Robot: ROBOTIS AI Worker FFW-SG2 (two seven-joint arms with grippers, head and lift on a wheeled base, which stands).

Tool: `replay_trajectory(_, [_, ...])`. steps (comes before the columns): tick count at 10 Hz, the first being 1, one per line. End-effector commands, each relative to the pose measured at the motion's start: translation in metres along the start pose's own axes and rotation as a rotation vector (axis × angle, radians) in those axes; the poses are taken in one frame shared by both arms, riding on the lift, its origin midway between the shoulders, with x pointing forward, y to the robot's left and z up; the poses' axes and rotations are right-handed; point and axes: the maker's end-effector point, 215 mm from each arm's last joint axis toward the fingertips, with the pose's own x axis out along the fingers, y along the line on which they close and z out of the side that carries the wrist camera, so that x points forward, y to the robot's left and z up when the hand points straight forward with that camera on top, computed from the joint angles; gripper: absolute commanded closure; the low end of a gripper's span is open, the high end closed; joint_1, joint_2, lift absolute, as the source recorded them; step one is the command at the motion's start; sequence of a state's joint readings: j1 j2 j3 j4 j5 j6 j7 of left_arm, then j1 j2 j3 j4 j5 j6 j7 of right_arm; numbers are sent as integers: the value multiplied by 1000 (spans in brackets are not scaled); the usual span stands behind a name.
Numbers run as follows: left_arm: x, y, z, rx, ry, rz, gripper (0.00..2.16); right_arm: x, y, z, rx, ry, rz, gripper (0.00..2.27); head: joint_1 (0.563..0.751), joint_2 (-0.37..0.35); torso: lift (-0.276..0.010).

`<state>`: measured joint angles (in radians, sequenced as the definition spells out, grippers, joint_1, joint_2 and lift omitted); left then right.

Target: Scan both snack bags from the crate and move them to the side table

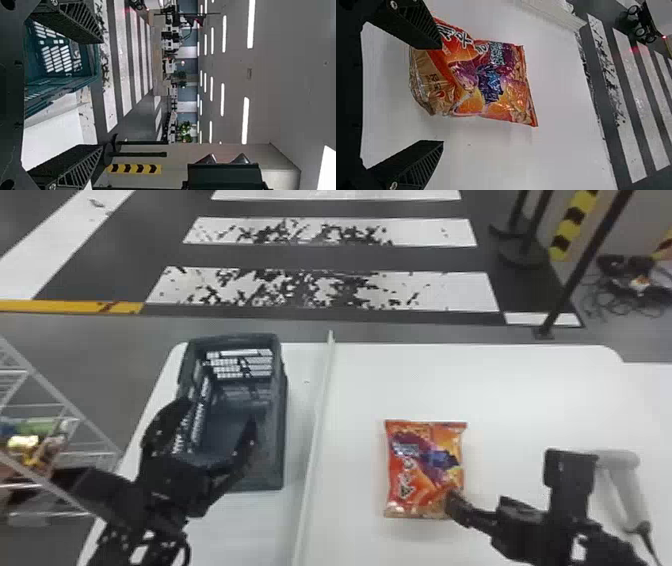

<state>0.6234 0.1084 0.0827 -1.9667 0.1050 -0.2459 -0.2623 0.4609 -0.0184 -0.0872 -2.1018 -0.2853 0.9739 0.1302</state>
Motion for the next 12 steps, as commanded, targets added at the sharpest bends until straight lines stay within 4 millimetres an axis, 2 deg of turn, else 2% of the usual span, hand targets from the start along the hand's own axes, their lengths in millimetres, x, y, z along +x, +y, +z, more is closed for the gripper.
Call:
replay_trajectory(1, [-1,1,-2,-1,5,1,49,4,-2,-4,108,58,66,80,695,67,-29])
replay_trajectory(4, [-2,1,-6,-1,12,-2,49,13,-5,-10,206,108,128,83,695,72,-29])
replay_trajectory(7, [-3,-1,-12,-1,23,-9,49,31,-6,-14,243,140,152,97,695,79,-29])
replay_trajectory(12, [0,-1,-15,3,27,-19,49,47,-5,-20,283,168,179,161,695,80,-29])
